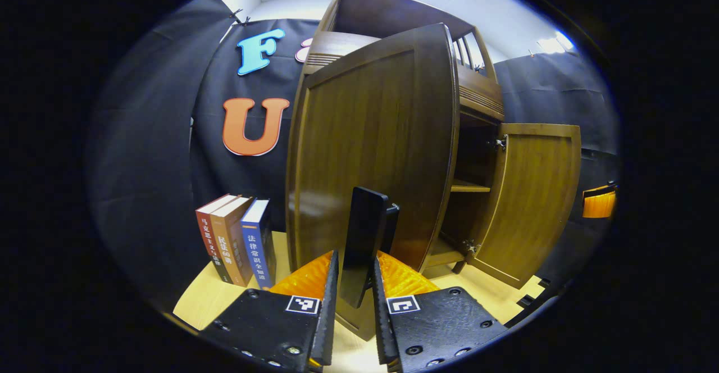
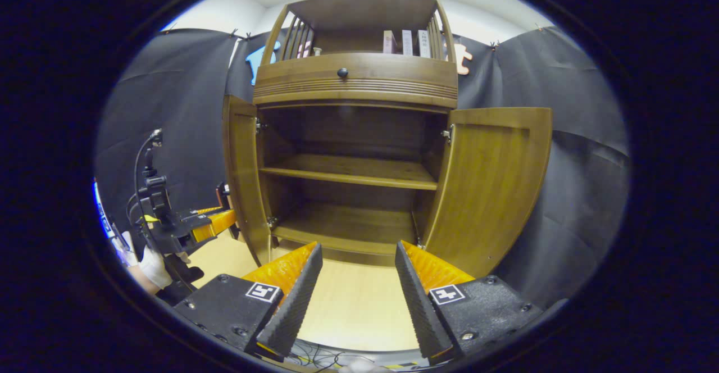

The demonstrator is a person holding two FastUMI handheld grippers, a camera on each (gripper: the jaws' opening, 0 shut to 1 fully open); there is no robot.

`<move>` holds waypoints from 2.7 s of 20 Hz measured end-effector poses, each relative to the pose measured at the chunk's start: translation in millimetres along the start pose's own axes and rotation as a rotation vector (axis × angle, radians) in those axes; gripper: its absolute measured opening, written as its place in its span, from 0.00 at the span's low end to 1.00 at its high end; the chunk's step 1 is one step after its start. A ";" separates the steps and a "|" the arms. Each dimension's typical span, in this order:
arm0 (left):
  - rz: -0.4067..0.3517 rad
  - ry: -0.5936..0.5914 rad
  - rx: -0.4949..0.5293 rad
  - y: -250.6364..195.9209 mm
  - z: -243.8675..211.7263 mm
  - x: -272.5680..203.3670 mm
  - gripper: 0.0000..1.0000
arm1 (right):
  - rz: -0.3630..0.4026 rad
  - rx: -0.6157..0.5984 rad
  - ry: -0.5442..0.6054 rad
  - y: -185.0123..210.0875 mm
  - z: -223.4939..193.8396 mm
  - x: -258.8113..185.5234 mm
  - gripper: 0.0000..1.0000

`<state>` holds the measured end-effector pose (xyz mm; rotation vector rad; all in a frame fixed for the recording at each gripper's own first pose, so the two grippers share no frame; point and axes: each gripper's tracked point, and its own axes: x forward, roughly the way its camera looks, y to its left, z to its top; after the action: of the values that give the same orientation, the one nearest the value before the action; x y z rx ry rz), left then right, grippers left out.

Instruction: Open the right door of the double-door shoe cabinet with the right hand, and open the left door with the left hand.

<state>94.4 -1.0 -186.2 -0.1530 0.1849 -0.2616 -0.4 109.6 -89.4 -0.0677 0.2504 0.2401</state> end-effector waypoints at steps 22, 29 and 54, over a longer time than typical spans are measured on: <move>0.117 -0.050 0.023 102.3 12.5 -29.2 0.00 | 0.087 -0.019 0.024 28.9 -12.8 9.4 0.82; 0.071 -0.057 0.072 114.7 14.6 -29.2 0.00 | 0.113 -0.034 0.045 35.2 -16.5 14.4 0.83; 0.052 -0.038 0.093 164.9 12.1 -39.3 0.71 | 0.194 -0.052 0.074 48.3 -8.0 35.9 0.83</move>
<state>99.5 168.5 -196.7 -0.0610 0.1387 -0.2152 19.7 163.8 -108.0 -0.1037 0.3253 0.4376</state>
